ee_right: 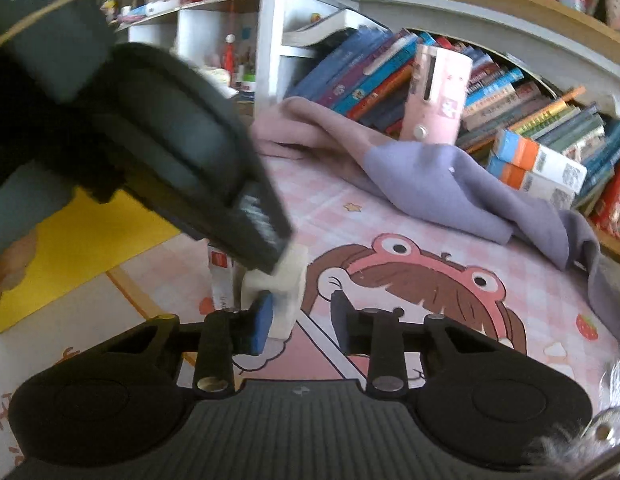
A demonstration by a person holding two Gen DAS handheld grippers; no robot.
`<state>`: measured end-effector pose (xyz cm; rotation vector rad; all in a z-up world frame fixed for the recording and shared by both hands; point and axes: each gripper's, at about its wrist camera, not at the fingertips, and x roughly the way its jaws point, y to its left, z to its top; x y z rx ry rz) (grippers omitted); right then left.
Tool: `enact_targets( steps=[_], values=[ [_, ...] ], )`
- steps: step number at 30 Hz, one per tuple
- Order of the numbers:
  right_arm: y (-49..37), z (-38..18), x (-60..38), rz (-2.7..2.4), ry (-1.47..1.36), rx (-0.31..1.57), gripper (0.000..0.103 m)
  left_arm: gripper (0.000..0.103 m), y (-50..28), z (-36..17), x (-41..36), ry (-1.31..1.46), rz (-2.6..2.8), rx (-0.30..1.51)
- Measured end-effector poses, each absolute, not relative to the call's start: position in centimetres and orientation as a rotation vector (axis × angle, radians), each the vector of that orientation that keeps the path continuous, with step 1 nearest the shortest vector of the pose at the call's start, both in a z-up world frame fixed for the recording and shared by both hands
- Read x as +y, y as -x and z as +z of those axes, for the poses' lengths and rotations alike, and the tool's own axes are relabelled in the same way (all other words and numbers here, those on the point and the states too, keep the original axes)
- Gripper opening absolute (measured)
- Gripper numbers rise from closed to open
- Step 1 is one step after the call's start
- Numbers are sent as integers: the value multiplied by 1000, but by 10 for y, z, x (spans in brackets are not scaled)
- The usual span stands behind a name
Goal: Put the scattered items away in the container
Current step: 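Grasp the small white box with the left tool while the right tool grasps the white charger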
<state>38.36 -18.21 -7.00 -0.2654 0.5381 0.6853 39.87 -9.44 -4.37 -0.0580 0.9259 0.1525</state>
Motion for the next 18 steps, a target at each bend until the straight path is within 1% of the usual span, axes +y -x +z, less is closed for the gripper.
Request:
enact_targets(
  steps=[7, 11, 14, 18],
  values=[
    [-385, -67, -186, 718, 230, 548, 31, 32, -395, -41, -91, 78, 176, 932],
    [-380, -66, -181, 745, 242, 524, 31, 26, -402, -45, -84, 119, 206, 943],
    [-378, -69, -172, 761, 273, 497, 35, 22, -409, -51, -83, 107, 214, 958],
    [-377, -71, -166, 782, 302, 479, 42, 22, -412, -53, -77, 108, 196, 972]
  ],
)
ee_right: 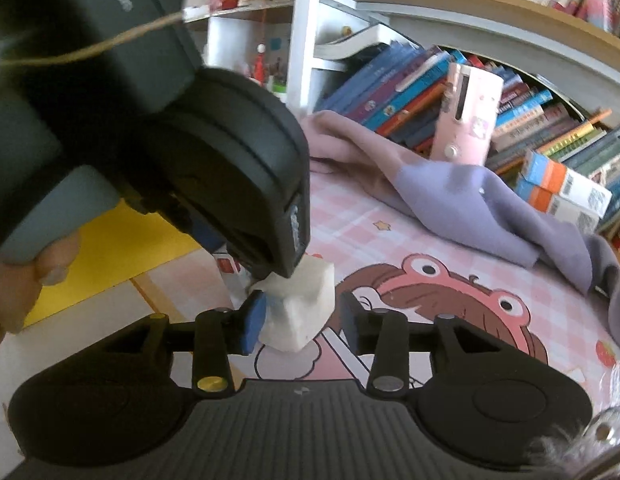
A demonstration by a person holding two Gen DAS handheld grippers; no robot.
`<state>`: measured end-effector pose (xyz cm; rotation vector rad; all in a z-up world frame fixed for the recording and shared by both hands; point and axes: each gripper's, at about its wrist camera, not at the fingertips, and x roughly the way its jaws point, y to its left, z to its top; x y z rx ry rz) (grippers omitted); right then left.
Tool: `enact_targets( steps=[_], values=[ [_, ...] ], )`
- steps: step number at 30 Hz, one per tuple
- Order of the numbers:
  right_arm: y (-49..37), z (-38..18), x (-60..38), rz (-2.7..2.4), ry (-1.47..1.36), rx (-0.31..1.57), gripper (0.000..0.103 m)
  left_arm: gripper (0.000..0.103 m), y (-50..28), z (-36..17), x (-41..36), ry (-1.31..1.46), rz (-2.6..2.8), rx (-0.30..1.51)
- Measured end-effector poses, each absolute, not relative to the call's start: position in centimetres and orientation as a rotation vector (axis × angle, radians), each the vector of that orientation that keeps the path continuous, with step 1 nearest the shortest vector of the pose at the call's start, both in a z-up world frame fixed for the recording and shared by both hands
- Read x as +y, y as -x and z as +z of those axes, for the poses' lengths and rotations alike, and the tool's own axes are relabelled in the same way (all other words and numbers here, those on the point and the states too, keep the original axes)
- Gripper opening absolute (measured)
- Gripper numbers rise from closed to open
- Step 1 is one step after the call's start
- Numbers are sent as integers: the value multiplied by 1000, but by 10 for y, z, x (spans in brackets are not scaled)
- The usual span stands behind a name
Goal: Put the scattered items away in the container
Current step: 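Grasp the small white box with the left tool while the right tool grasps the white charger, then lift and carry the white box and white charger toward the yellow box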
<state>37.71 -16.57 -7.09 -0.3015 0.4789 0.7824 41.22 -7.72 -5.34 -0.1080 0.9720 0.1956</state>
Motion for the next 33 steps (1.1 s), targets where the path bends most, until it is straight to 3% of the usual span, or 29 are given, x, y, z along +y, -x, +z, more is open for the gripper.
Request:
enact_targets(
  steps=[7, 15, 18, 22, 33],
  values=[
    [-380, -68, -171, 803, 253, 531, 55, 13, -412, -64, -82, 151, 137, 1020],
    [-391, -84, -164, 762, 258, 559, 55, 13, -417, -64, -83, 117, 107, 1031],
    [-396, -89, -160, 764, 260, 566, 51, 13, -417, -62, -81, 111, 117, 1022],
    [-397, -88, -164, 769, 239, 582, 30, 13, -417, -64, -77, 119, 122, 1029],
    [-402, -79, -226, 586, 267, 602, 25, 13, -409, -65, -80, 136, 78, 1026]
  ],
)
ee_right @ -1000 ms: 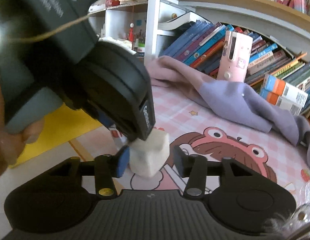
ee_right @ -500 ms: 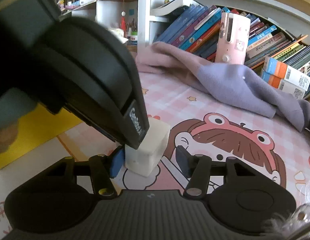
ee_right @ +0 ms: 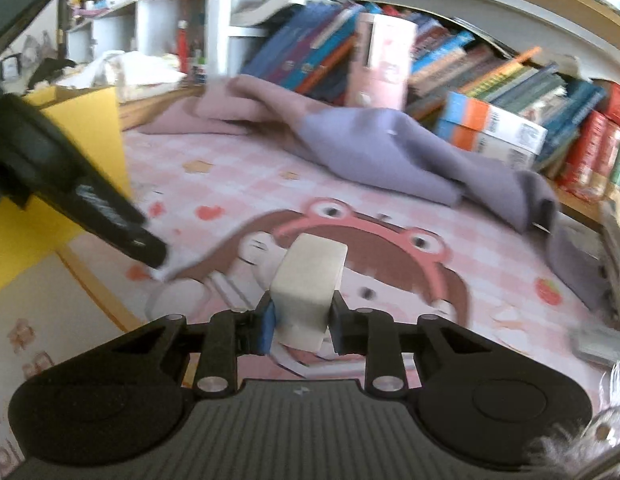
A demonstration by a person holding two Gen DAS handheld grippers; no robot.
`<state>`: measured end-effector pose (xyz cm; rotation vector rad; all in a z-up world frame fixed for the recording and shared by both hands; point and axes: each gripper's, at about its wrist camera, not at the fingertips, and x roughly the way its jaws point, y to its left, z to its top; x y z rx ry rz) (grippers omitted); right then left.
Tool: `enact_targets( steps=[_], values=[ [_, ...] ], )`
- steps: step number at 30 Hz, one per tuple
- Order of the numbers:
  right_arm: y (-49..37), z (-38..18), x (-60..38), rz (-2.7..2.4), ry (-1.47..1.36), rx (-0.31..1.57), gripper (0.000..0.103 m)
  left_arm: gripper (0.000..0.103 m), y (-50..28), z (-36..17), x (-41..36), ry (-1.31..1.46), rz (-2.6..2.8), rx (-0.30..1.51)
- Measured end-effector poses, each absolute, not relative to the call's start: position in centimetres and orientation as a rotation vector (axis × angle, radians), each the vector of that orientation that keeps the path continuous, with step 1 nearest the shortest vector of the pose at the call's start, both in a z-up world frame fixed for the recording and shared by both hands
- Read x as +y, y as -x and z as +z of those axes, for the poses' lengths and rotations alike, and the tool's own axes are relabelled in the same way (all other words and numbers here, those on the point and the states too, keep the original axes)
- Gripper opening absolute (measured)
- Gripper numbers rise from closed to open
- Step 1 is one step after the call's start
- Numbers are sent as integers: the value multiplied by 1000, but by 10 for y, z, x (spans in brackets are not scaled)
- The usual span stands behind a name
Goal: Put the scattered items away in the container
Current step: 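Lift and carry the white box and white charger toward the yellow box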
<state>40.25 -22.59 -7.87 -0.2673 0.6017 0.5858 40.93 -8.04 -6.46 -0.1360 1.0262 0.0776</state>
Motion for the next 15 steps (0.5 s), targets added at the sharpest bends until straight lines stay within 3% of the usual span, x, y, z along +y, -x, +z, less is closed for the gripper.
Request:
enact_targets(
  steps=[5, 9, 10, 14, 15],
  values=[
    [-408, -86, -226, 573, 272, 606, 27, 16, -416, -69, -82, 101, 96, 1042],
    [-408, -87, -218, 591, 278, 597, 54, 17, -419, -74, -83, 96, 114, 1046],
    [-408, -86, -217, 593, 282, 587, 56, 17, -419, -75, -83, 92, 117, 1042],
    [-411, -87, -211, 566, 281, 574, 54, 13, -419, -75, -85, 85, 117, 1031],
    [-412, -87, -211, 551, 274, 576, 46, 13, -418, -75, -86, 81, 114, 1028]
  ],
)
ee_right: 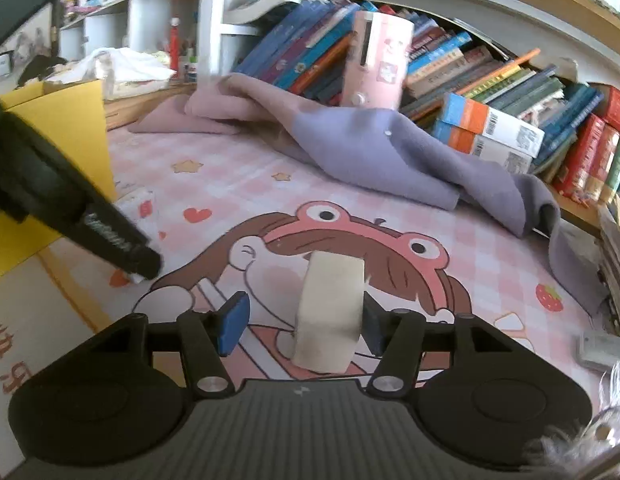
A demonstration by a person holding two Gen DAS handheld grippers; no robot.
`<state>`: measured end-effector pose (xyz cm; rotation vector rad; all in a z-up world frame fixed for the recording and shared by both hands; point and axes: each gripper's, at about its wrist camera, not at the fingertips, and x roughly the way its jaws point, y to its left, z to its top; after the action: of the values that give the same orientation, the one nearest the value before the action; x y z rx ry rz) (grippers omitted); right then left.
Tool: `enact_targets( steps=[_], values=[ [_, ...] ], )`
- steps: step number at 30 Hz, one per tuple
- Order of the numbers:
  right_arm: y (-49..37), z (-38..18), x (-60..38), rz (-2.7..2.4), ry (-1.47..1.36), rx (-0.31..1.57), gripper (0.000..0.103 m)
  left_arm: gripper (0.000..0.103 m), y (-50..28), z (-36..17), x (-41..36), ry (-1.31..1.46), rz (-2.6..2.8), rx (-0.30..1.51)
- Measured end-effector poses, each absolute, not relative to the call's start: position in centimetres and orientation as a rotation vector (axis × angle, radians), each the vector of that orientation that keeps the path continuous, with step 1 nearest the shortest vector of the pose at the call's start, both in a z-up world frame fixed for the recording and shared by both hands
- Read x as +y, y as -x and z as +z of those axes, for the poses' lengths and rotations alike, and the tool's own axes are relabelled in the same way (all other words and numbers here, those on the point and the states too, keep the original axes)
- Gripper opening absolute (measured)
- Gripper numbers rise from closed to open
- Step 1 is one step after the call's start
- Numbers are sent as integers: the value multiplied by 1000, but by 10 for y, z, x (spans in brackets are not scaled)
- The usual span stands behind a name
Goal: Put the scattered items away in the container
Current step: 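Lift and carry the white box and white charger toward the yellow box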
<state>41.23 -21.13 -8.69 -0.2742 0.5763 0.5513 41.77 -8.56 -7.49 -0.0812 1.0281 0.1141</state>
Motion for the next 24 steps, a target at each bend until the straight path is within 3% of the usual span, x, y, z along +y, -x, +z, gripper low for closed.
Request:
enact_targets(
  steps=[1, 3, 24],
  values=[
    [-414, -86, -212, 534, 267, 576, 34, 13, -416, -74, -87, 76, 111, 1023],
    [-416, -84, -217, 522, 247, 582, 27, 13, -412, -71, -89, 74, 102, 1010],
    [-343, -15, -284, 560, 133, 579, 25, 13, -334, 2, -119, 145, -84, 909]
  ],
)
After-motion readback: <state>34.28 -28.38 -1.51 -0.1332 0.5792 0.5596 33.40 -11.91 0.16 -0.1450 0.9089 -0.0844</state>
